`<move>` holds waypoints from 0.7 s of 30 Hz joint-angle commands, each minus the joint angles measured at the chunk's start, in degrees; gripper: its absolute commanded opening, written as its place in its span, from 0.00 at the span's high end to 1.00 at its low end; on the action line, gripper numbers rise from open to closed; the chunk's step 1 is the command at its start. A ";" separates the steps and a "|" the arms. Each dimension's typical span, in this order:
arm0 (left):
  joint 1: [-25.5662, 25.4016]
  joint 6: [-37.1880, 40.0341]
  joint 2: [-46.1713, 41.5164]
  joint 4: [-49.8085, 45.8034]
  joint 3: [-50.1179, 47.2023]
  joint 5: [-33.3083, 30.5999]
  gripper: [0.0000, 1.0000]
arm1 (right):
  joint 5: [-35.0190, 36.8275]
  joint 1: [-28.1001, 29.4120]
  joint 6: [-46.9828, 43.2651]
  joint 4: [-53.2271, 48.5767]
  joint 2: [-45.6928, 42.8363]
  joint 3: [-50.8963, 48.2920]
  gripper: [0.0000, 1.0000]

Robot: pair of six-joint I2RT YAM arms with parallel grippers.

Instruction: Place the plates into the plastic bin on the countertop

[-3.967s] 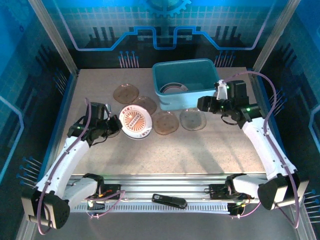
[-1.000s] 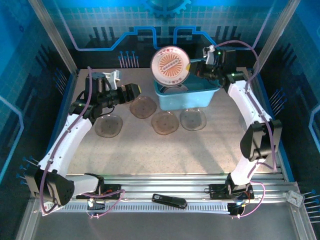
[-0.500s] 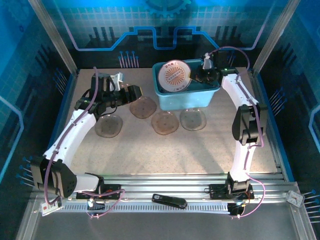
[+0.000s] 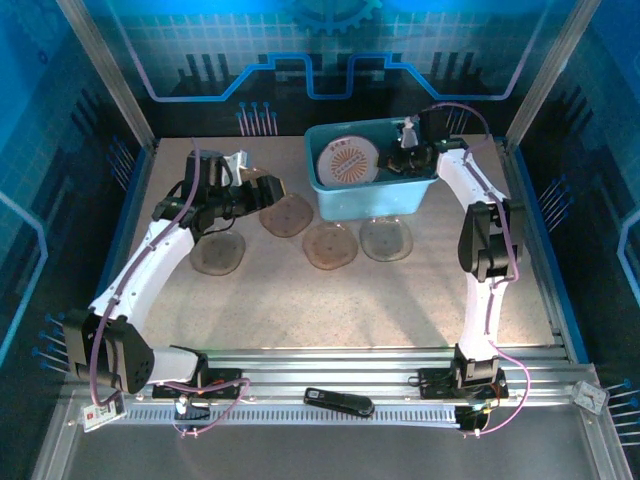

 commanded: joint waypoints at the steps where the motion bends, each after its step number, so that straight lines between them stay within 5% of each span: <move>1: 0.37 0.59 0.19 0.91 -0.65 0.17 0.21 | -0.50 -0.15 -1.27 -2.07 1.38 3.12 1.00; 21: 0.35 0.92 -1.20 -0.42 -1.94 -2.45 0.21 | 1.54 0.37 -3.74 -8.10 8.01 7.99 1.00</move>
